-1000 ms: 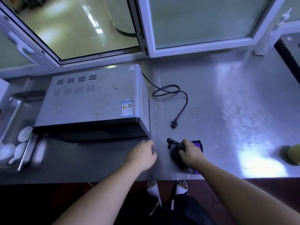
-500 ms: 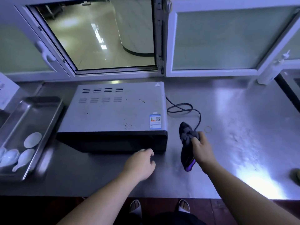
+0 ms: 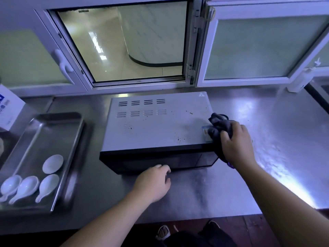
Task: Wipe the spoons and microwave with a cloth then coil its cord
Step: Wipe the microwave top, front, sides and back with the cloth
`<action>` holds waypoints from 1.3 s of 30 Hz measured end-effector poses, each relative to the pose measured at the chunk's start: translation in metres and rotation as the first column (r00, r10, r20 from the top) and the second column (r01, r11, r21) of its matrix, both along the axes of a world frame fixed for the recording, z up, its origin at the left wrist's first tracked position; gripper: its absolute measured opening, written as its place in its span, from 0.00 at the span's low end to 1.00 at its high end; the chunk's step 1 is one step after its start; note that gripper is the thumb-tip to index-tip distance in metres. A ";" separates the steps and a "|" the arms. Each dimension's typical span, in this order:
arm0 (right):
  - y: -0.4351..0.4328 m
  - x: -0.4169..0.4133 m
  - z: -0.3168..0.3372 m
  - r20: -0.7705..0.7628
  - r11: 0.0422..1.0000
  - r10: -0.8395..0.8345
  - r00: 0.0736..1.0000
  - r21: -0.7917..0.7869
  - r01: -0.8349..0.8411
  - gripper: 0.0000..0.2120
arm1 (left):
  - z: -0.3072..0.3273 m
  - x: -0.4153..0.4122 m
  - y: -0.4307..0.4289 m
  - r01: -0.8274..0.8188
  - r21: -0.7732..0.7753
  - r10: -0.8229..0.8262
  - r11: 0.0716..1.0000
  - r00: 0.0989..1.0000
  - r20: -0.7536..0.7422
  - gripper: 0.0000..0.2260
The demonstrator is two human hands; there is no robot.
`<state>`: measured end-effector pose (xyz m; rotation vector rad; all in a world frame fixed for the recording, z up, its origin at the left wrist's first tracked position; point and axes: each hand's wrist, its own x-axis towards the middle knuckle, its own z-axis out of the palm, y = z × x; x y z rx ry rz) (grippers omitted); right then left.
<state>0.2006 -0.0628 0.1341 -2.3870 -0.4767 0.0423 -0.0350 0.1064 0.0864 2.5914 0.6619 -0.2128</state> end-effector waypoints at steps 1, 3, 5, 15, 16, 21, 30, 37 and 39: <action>0.009 -0.002 -0.002 0.012 0.998 0.015 1.000 -0.066 -0.015 0.10 | 0.001 -0.005 0.004 0.003 -0.001 -0.003 1.000 1.000 0.028 0.13; 0.024 -0.005 -0.009 -0.003 0.984 0.041 0.999 -0.176 -0.041 0.13 | 0.005 -0.016 0.011 -0.015 -0.021 0.017 1.000 0.996 0.090 0.12; 0.035 -0.008 -0.018 0.016 0.972 0.019 1.000 -0.235 -0.014 0.14 | 0.008 -0.029 0.019 -0.073 -0.035 0.077 0.997 0.986 0.145 0.11; 0.078 -0.041 -0.035 0.274 0.937 0.176 0.946 -0.341 -0.076 0.13 | 0.030 -0.056 0.080 -0.369 0.153 0.222 0.917 0.788 0.574 0.10; 0.085 -0.046 -0.034 0.280 0.926 0.229 0.932 -0.357 -0.120 0.14 | 0.030 -0.055 0.086 -0.407 0.165 0.246 0.898 0.779 0.577 0.11; 0.111 -0.070 -0.029 0.264 0.837 0.483 0.835 -0.418 -0.352 0.16 | 0.030 -0.036 0.103 -0.527 0.162 0.352 0.834 0.736 0.578 0.15; 0.067 -0.040 -0.030 0.272 0.793 0.576 0.771 -0.414 -0.447 0.15 | 0.032 -0.009 0.115 -0.559 0.188 0.420 0.807 0.769 0.482 0.23; 0.036 -0.008 -0.033 0.199 0.858 0.467 0.861 -0.339 -0.387 0.17 | 0.026 -0.011 0.124 -0.618 0.199 0.484 0.760 0.743 0.462 0.25; 0.041 0.002 -0.034 0.143 0.873 0.434 0.890 -0.312 -0.375 0.20 | 0.025 -0.014 0.126 -0.638 0.190 0.507 0.746 0.729 0.460 0.23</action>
